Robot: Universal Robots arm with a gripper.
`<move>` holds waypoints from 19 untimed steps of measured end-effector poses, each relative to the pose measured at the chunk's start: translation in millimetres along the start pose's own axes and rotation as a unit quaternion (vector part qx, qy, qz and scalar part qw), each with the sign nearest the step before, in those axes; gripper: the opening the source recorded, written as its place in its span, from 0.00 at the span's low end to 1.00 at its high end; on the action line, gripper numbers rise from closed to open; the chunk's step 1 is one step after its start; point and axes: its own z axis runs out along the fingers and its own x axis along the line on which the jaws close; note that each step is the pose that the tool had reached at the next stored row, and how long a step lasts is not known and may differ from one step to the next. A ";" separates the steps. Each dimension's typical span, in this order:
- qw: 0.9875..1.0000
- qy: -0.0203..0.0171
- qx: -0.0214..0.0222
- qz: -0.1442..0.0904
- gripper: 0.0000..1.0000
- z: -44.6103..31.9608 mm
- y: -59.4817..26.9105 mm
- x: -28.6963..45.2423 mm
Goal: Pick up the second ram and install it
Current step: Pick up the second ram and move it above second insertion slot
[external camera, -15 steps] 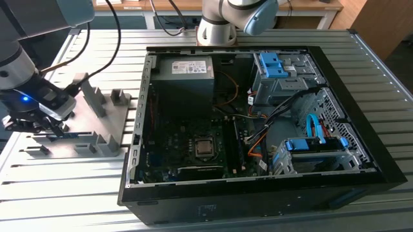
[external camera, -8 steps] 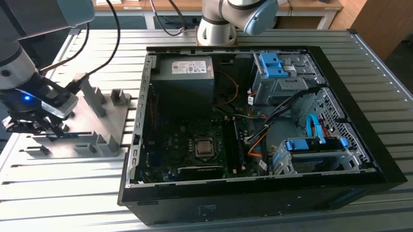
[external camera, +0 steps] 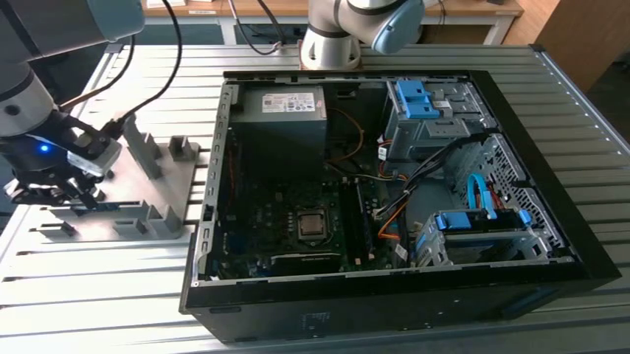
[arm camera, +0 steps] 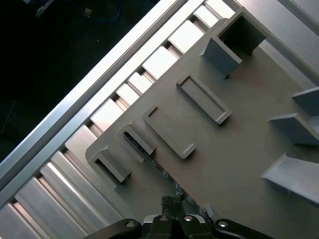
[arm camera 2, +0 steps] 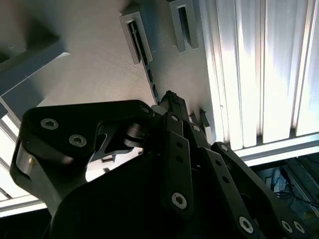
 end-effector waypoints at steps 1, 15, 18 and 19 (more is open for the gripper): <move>1.000 0.000 0.000 -0.005 0.10 0.0 0.0 0.0; 0.998 0.002 0.003 -0.069 0.10 0.0 0.0 0.0; 0.997 0.003 0.004 -0.082 0.10 0.0 0.0 0.0; 0.996 0.003 0.004 -0.087 0.10 0.0 0.0 0.0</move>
